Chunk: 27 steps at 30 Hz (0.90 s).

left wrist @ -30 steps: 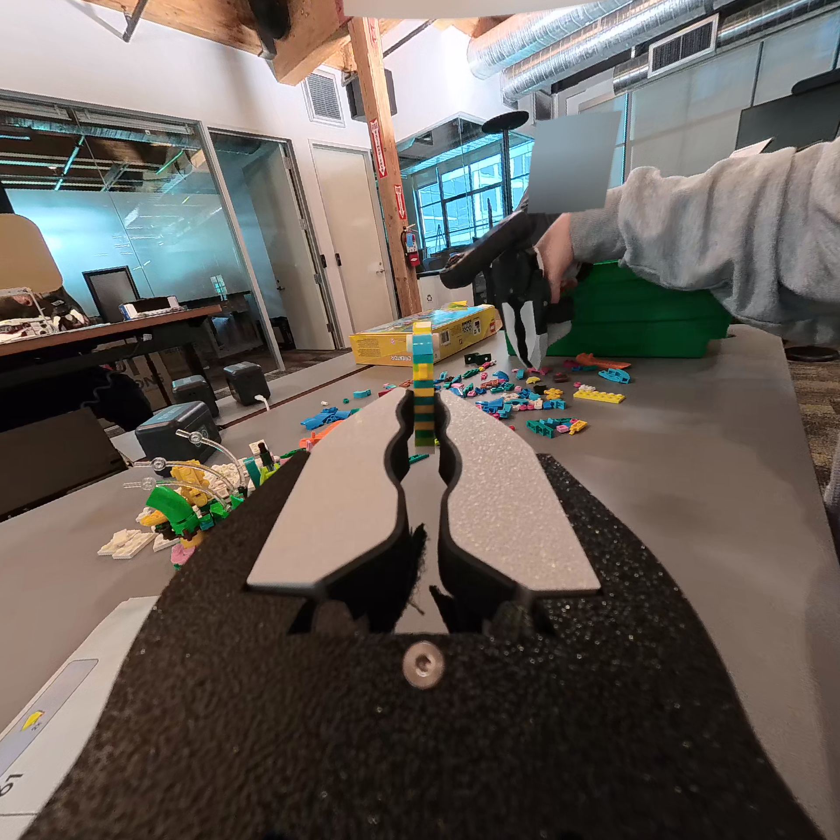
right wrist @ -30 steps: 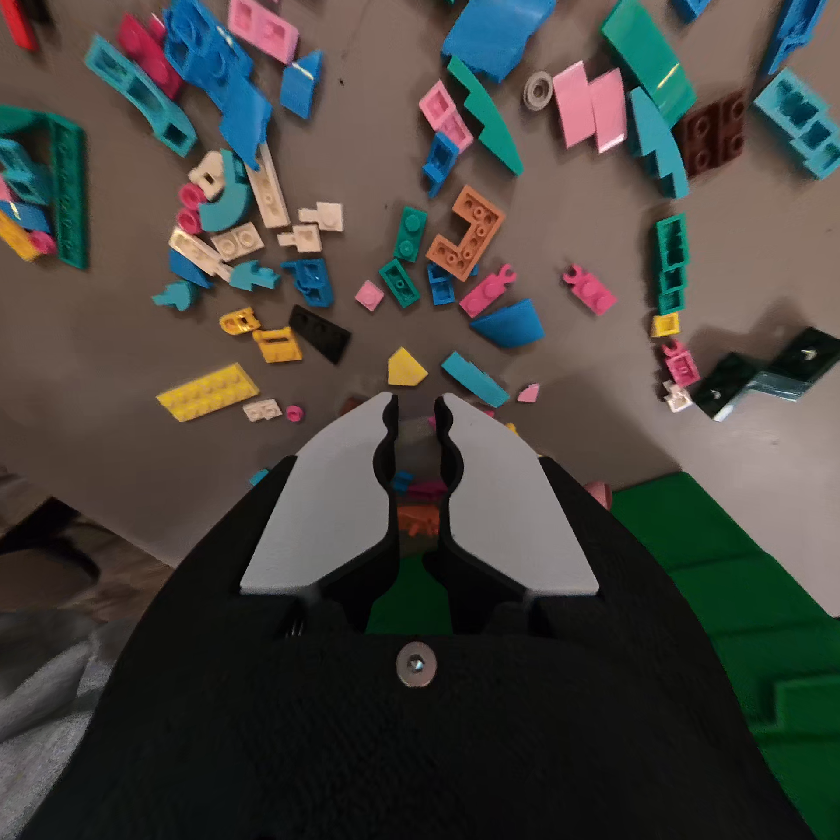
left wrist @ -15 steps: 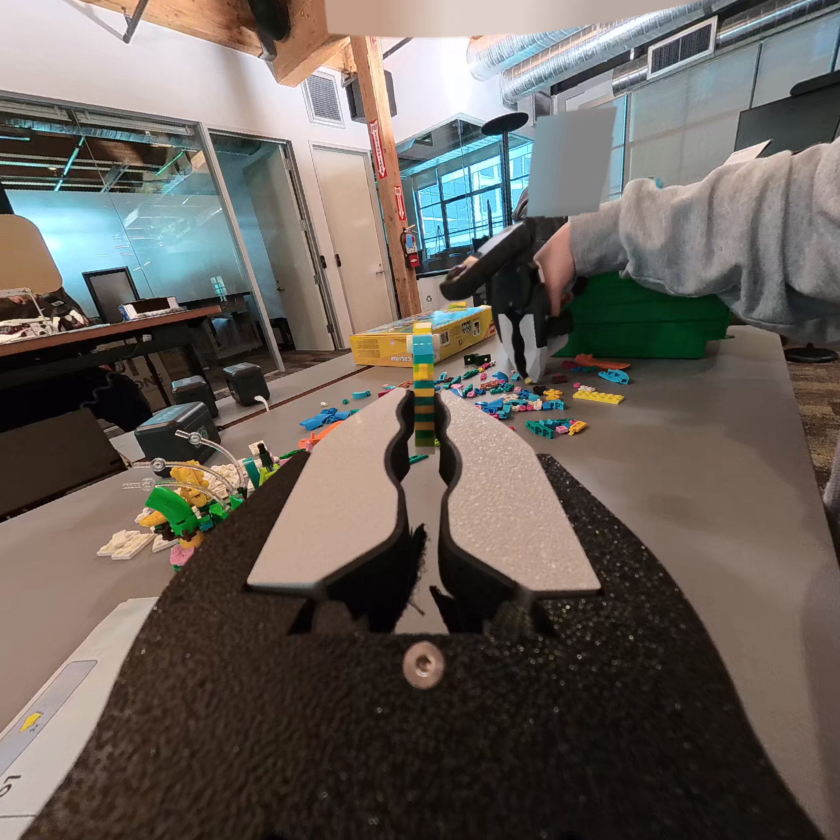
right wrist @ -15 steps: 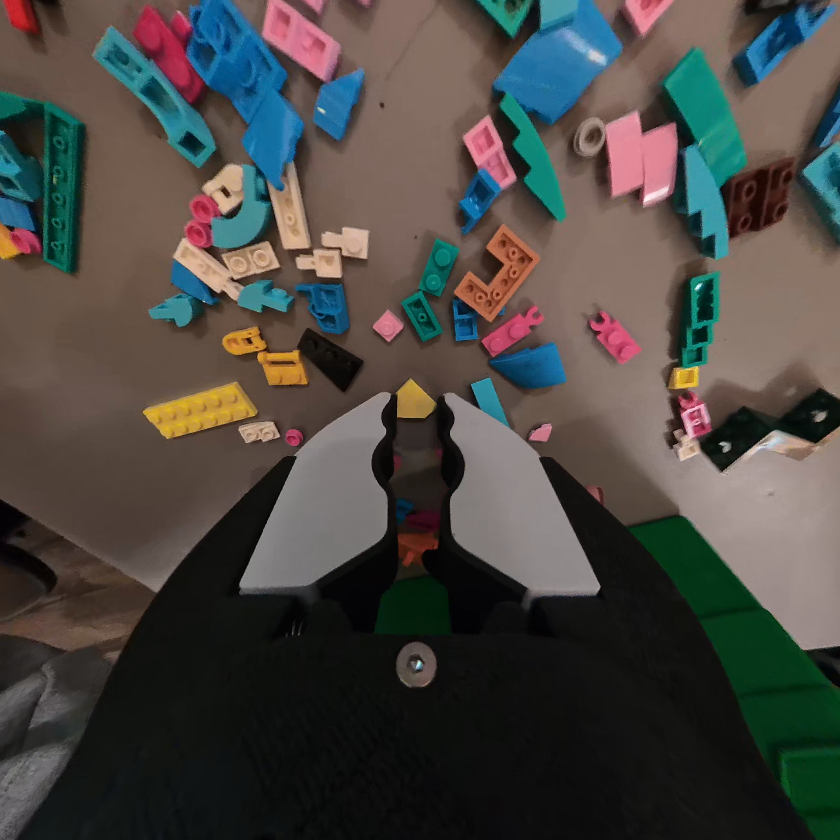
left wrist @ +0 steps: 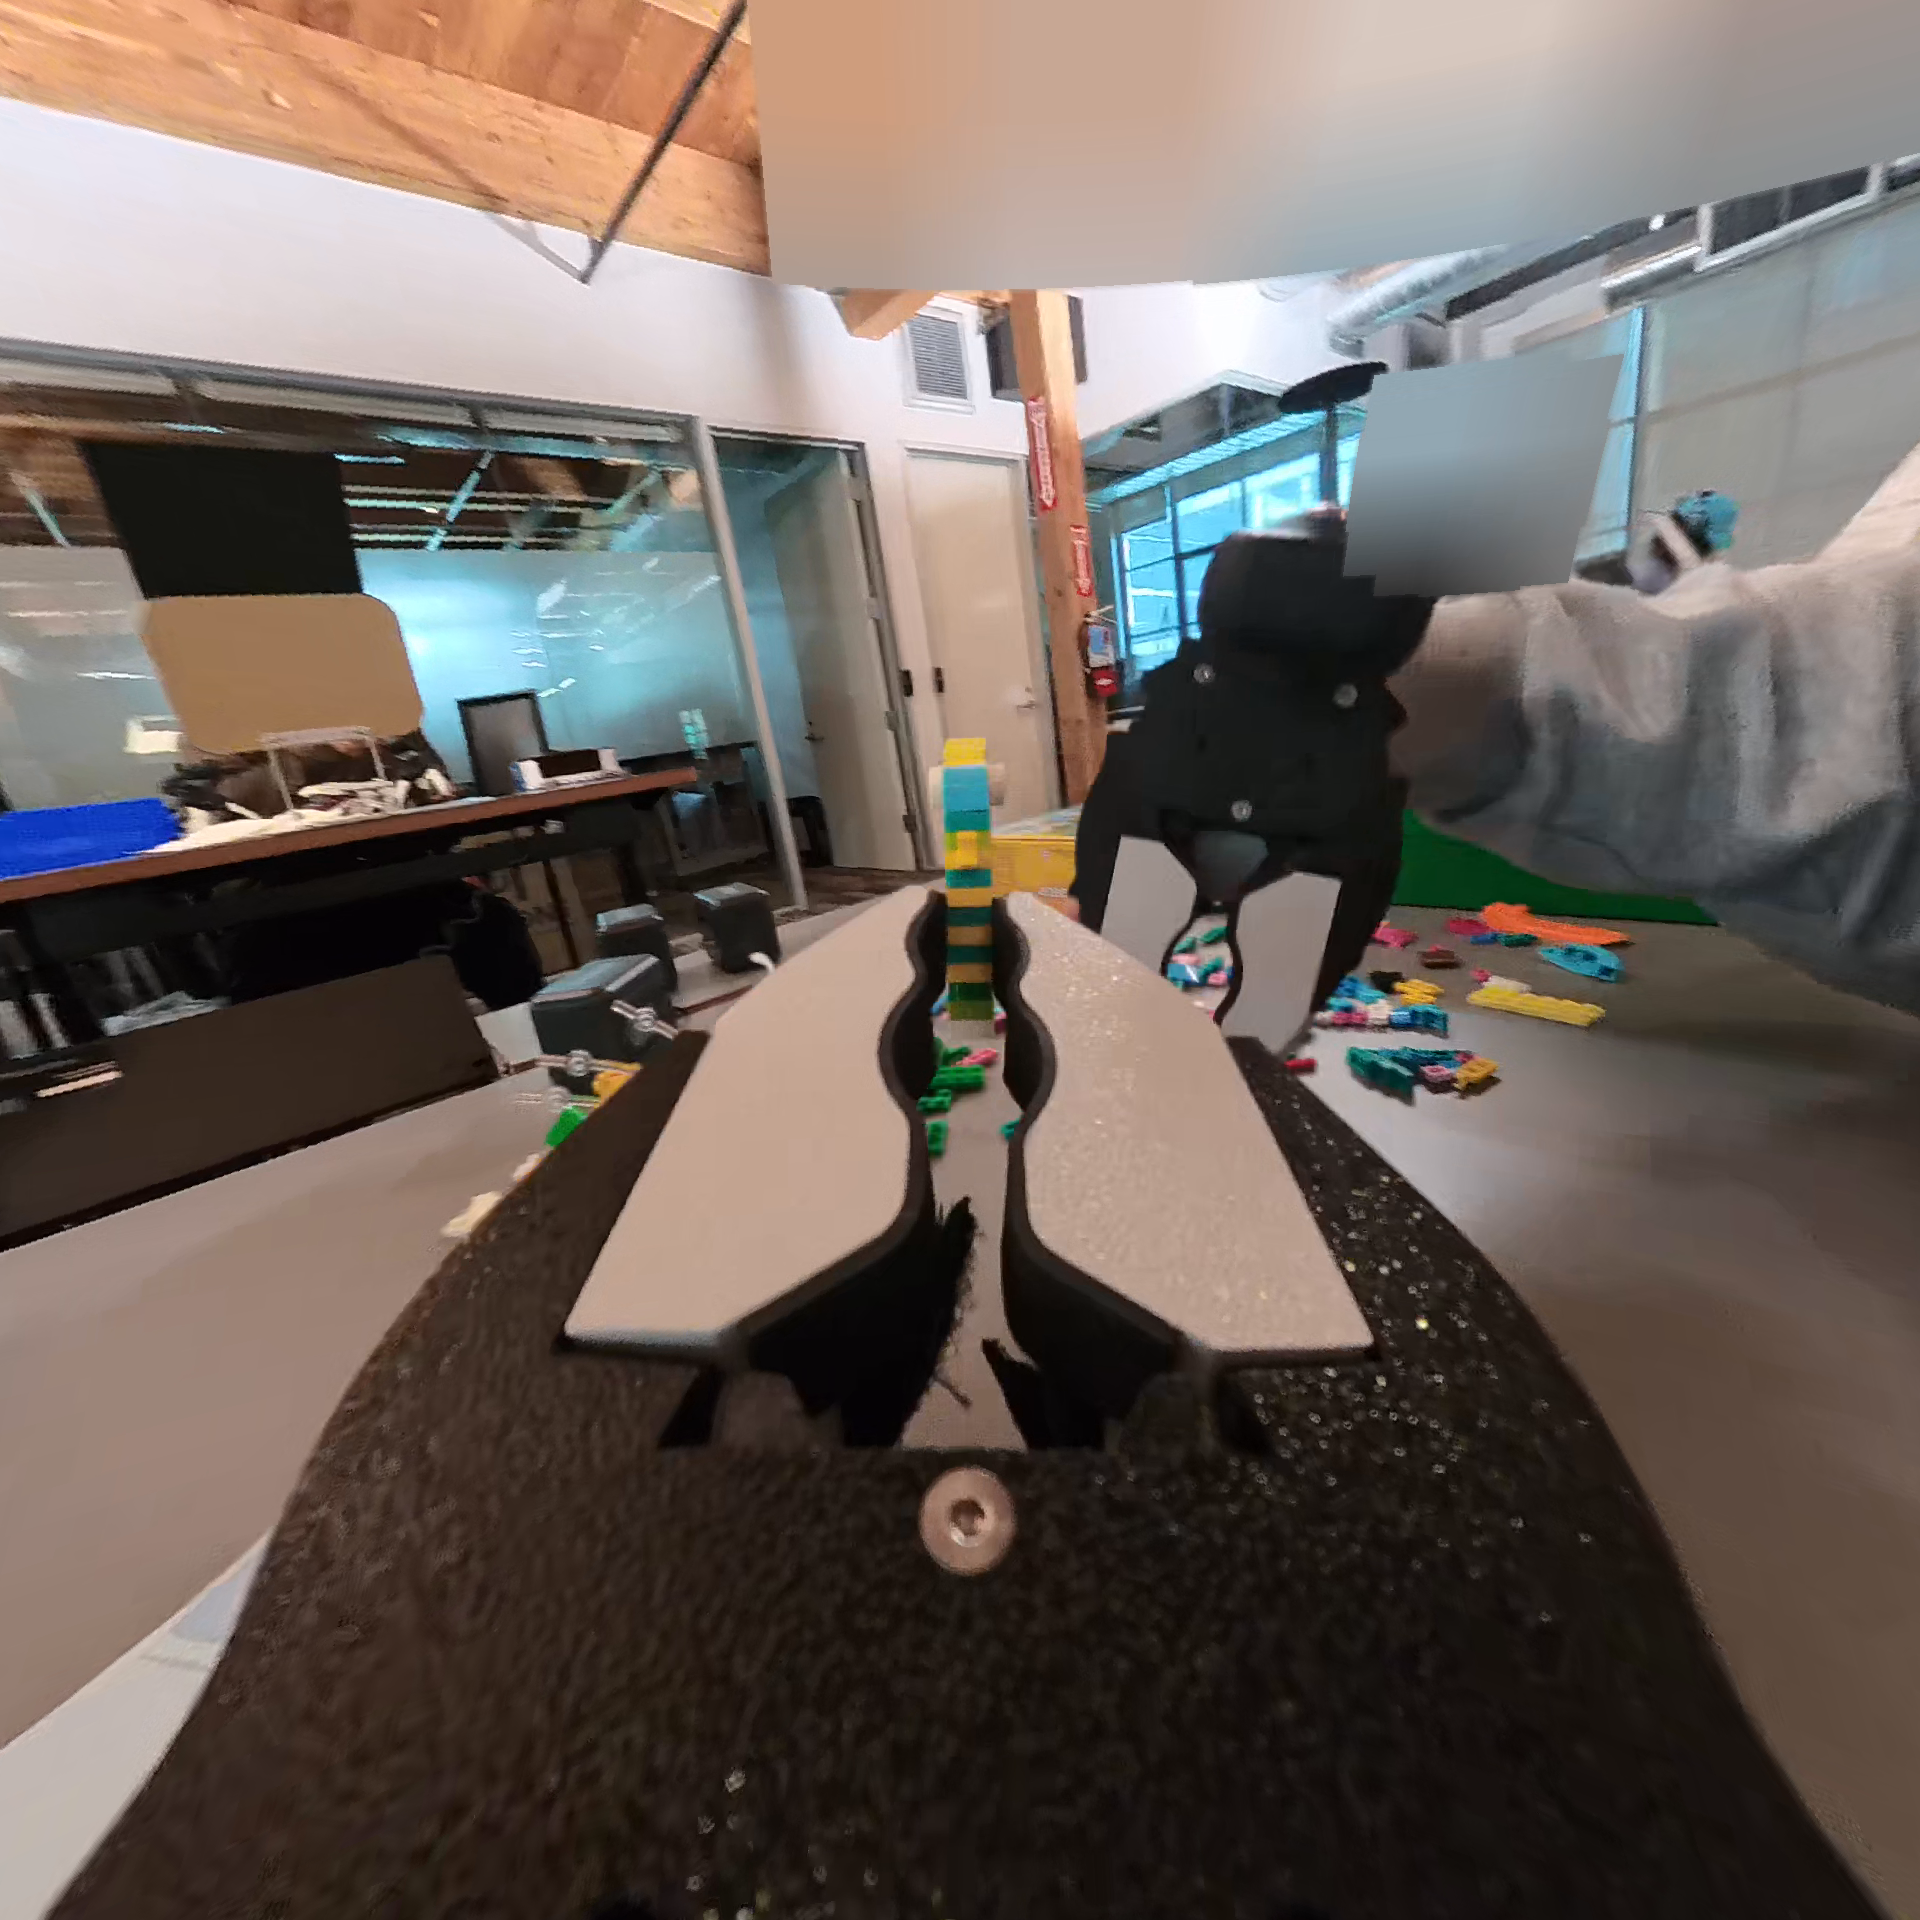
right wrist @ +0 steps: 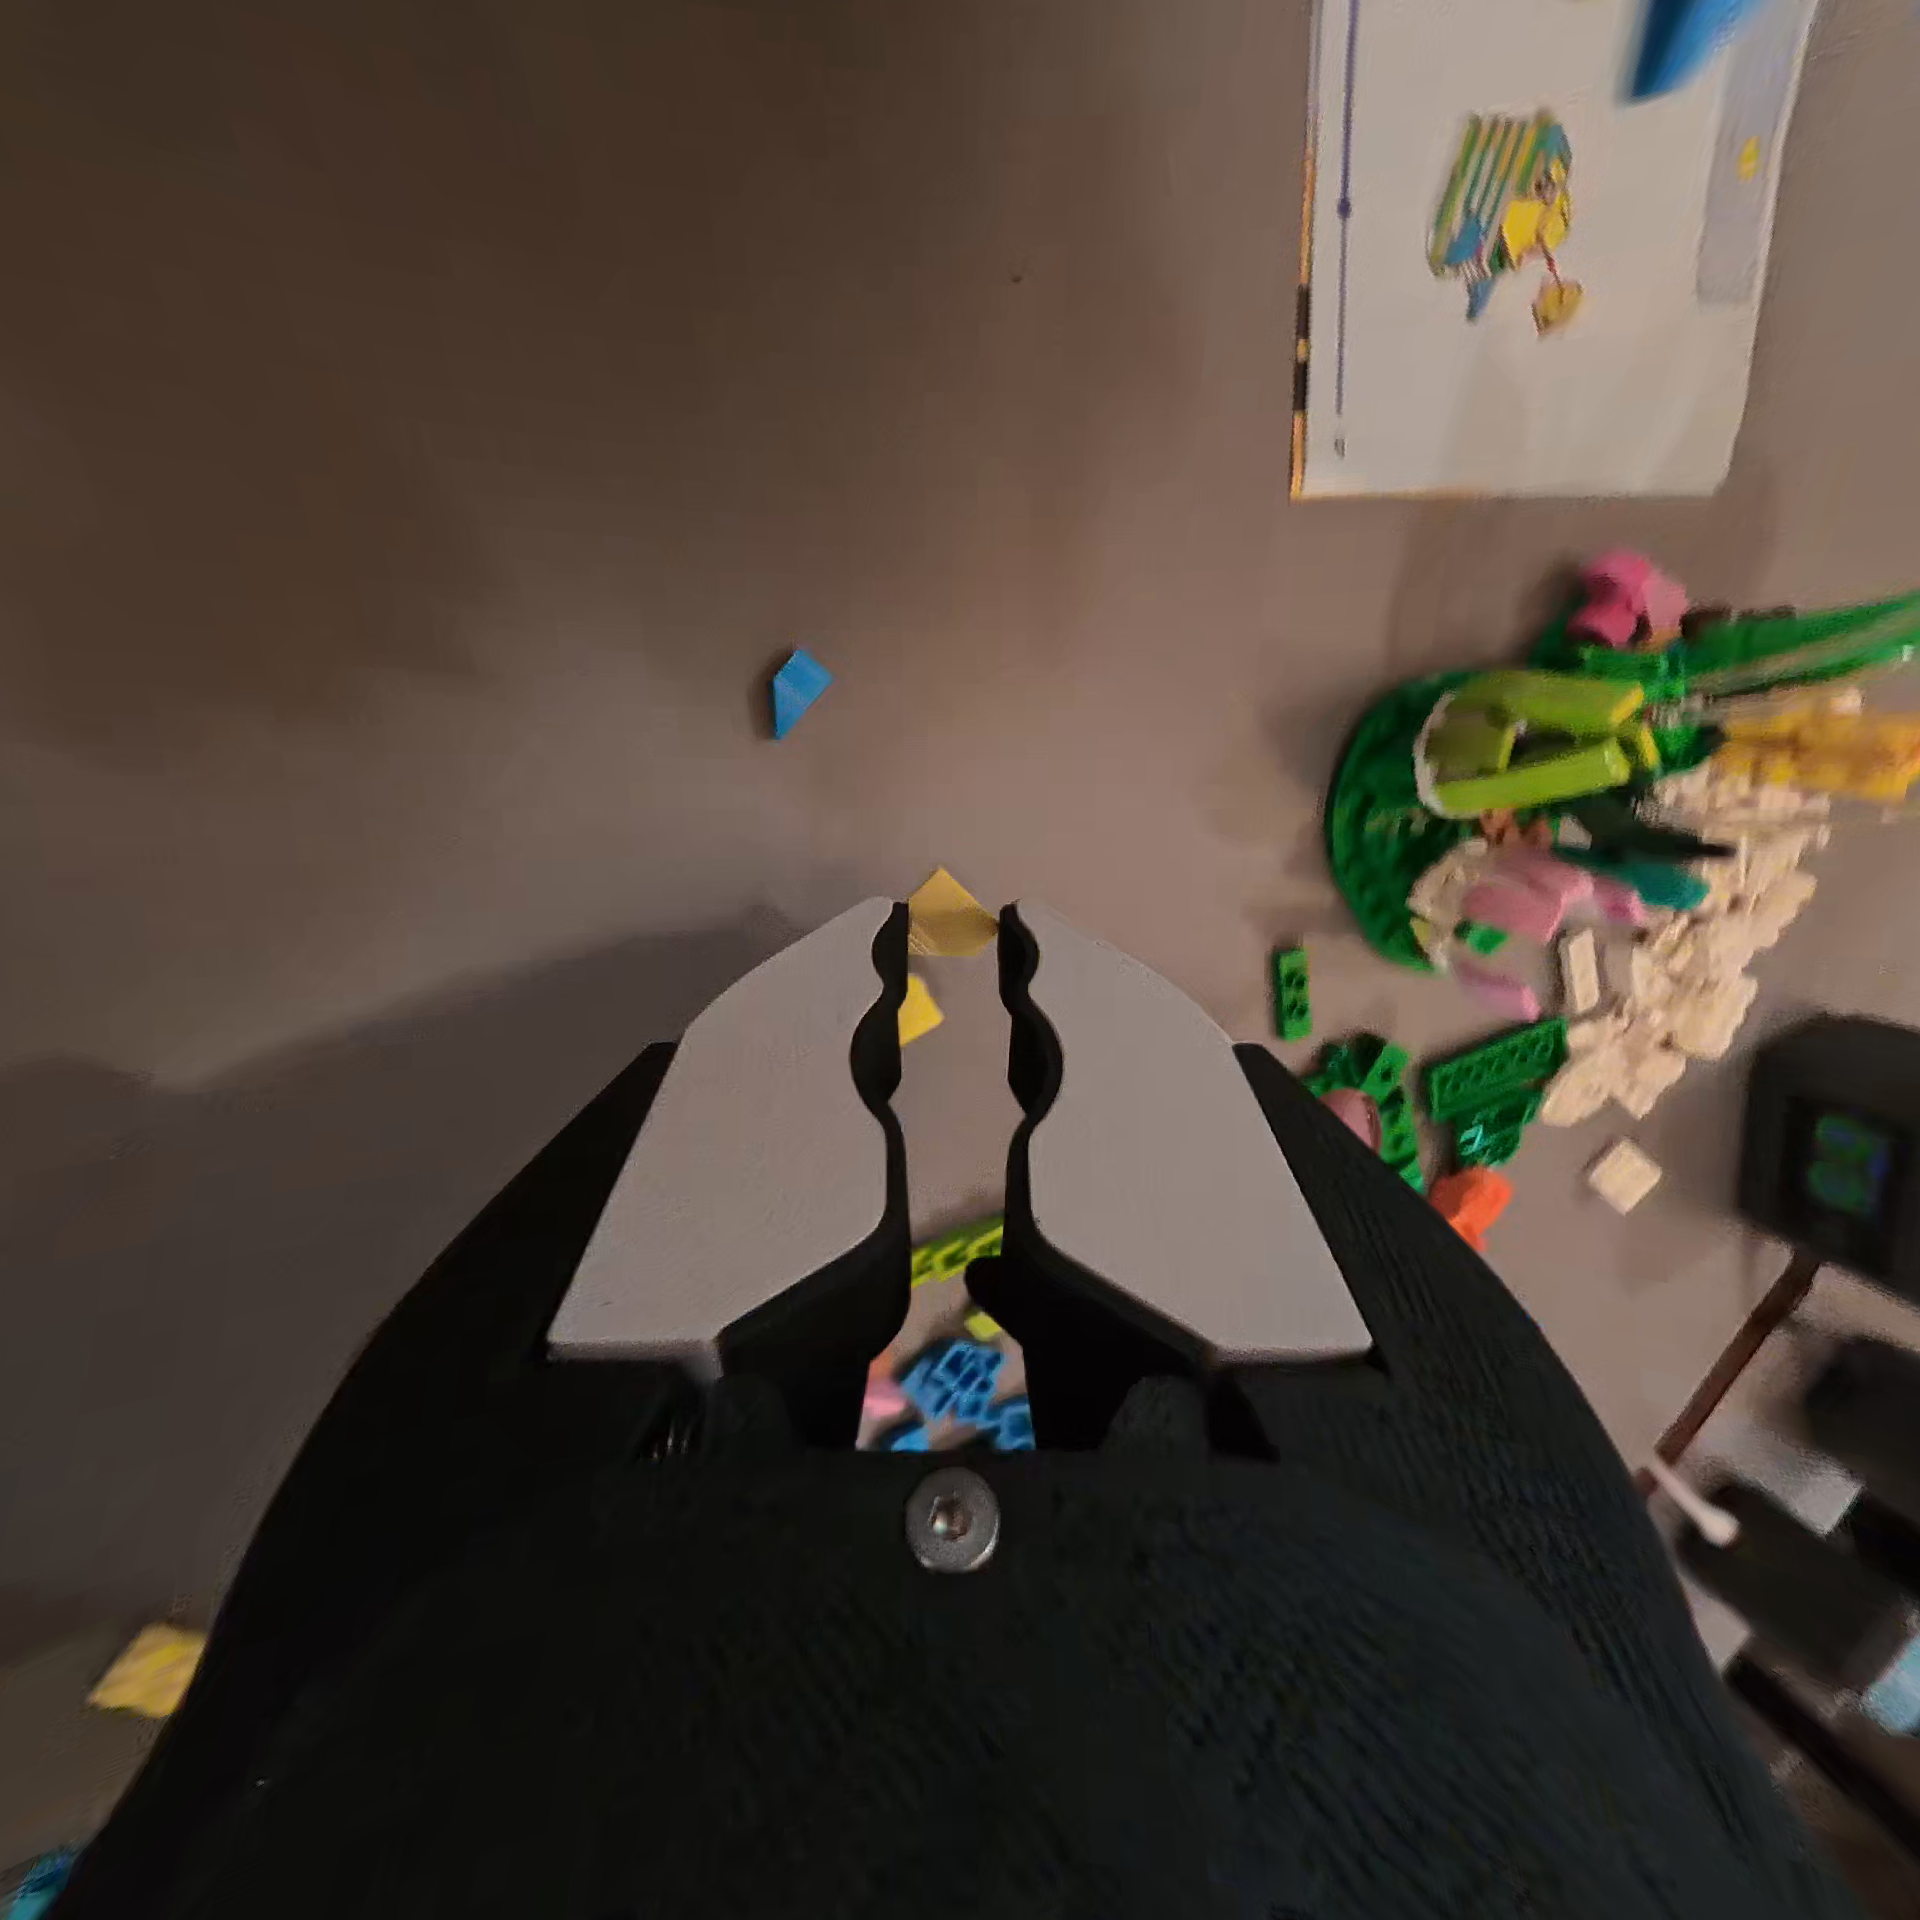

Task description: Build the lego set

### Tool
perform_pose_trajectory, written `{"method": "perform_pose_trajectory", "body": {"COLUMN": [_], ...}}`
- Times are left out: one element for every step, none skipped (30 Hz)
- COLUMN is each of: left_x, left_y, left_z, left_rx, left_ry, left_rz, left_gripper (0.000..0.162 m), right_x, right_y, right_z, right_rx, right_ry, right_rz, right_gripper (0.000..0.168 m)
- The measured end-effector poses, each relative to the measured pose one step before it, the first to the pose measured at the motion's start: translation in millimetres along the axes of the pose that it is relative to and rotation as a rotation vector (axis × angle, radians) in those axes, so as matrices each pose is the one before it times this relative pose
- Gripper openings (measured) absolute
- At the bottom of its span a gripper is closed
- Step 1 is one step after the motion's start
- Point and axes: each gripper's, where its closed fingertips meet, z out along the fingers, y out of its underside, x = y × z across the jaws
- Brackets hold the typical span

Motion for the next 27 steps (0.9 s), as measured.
{"method": "perform_pose_trajectory", "body": {"left_x": [-1.00, 0.19, 0.60, 0.59, 0.54, 0.37, 0.06, -0.01, -0.19, 0.01, 0.03, 0.24, 0.23, 0.46, 0.40, 0.42, 0.34, 0.48, 0.47, 0.34, 0.27, 0.04, -0.15, -0.02, 0.34, 0.60, 0.56], "left_y": [-0.92, -0.14, 0.68, 0.70, 0.17, 0.11, 0.25, 0.28, 0.24, 0.32, 0.60, 0.57, 0.38, 0.22, 0.13, 0.14, 0.44, 0.72, 0.82, 0.81, 0.67, 0.53, 0.19, 0.23, 0.55, 1.08, 0.95], "left_z": [-0.38, 0.02, 0.51, 0.53, 0.35, 0.08, 0.12, 0.12, 0.08, 0.25, 0.30, 0.40, 0.45, 0.28, 0.22, 0.20, 0.29, 0.34, 0.36, 0.30, 0.16, 0.05, 0.00, 0.09, 0.36, 0.48, 0.63], "left_rx": [0.0043, 0.0006, -0.0043, -0.0043, -0.0012, 0.0003, -0.0009, -0.0009, -0.0007, -0.0010, -0.0020, -0.0026, -0.0021, -0.0009, -0.0006, -0.0008, -0.0025, -0.0035, -0.0047, -0.0046, -0.0033, -0.0033, -0.0011, -0.0005, -0.0034, -0.0061, -0.0065], "left_ry": [-0.0078, 0.0003, 0.0029, 0.0034, 0.0033, 0.0028, 0.0020, 0.0021, 0.0012, 0.0019, 0.0027, 0.0027, 0.0025, 0.0029, 0.0017, 0.0015, 0.0018, 0.0030, 0.0037, 0.0034, 0.0028, 0.0010, -0.0003, 0.0004, 0.0039, 0.0058, 0.0055], "left_rz": [0.0042, 0.0016, 0.0002, -0.0006, -0.0009, -0.0026, -0.0046, -0.0055, -0.0057, -0.0059, -0.0063, -0.0054, -0.0039, -0.0016, -0.0001, 0.0012, 0.0002, -0.0013, -0.0028, -0.0027, -0.0020, -0.0023, -0.0013, -0.0026, -0.0051, -0.0057, -0.0040], "left_gripper": [0.007, 0.007, 0.007, 0.007, 0.007, 0.007, 0.007, 0.007, 0.007, 0.007, 0.007, 0.007, 0.008, 0.007, 0.008, 0.008, 0.008, 0.008, 0.008, 0.008, 0.008, 0.008, 0.008, 0.008, 0.008, 0.008, 0.008], "right_x": [2.49, 1.69, 1.09, 1.21, 1.08, 0.87, 0.47, -0.28, -0.95, -1.26, -1.14, -1.36, -1.25, -1.01, -0.40, -0.42, -1.13, -1.53, -1.37, -1.12, -0.68, -0.48, -0.20, -0.23, -0.39, -0.51, -0.02], "right_y": [-1.58, -1.10, -0.89, -0.13, 0.68, 1.26, 1.58, 1.51, 0.78, 0.76, 1.60, 2.28, 2.66, 2.63, 2.58, 2.06, 1.53, 1.23, 1.57, 1.69, 1.94, 2.38, 1.97, 1.25, 0.09, -1.35, -2.72], "right_z": [4.57, 3.61, 3.20, 2.76, 2.72, 2.70, 2.35, 1.69, 0.65, -0.56, -1.38, -1.72, -1.80, -1.44, -0.96, -0.44, -0.03, 0.10, 0.11, -0.60, -1.56, -2.00, -2.39, -2.39, -2.30, -2.07, -1.41], "right_rx": [0.0012, 0.0040, 0.0031, -0.0017, -0.0068, -0.0108, -0.0131, -0.0100, -0.0003, 0.0070, 0.0078, 0.0064, 0.0058, 0.0061, 0.0050, 0.0043, 0.0047, 0.0044, 0.0015, 0.0016, 0.0040, 0.0034, 0.0073, 0.0121, 0.0167, 0.0223, 0.0267], "right_ry": [-0.0059, -0.0110, -0.0132, -0.0084, -0.0053, -0.0032, -0.0021, -0.0058, -0.0073, -0.0058, -0.0047, -0.0047, -0.0020, 0.0031, 0.0073, 0.0079, 0.0044, 0.0026, 0.0032, 0.0041, 0.0049, 0.0041, 0.0023, -0.0012, -0.0050, -0.0060, -0.0037], "right_rz": [-0.0214, -0.0106, -0.0043, -0.0033, -0.0030, 0.0028, 0.0133, 0.0218, 0.0251, 0.0283, 0.0333, 0.0354, 0.0318, 0.0274, 0.0262, 0.0251, 0.0219, 0.0194, 0.0175, 0.0155, 0.0160, 0.0197, 0.0263, 0.0324, 0.0350, 0.0336, 0.0289], "right_gripper": [0.015, 0.016, 0.016, 0.016, 0.016, 0.016, 0.016, 0.016, 0.018, 0.025, 0.028, 0.030, 0.032, 0.033, 0.033, 0.032, 0.032, 0.032, 0.033, 0.033, 0.033, 0.033, 0.032, 0.032, 0.032, 0.032, 0.032]}}
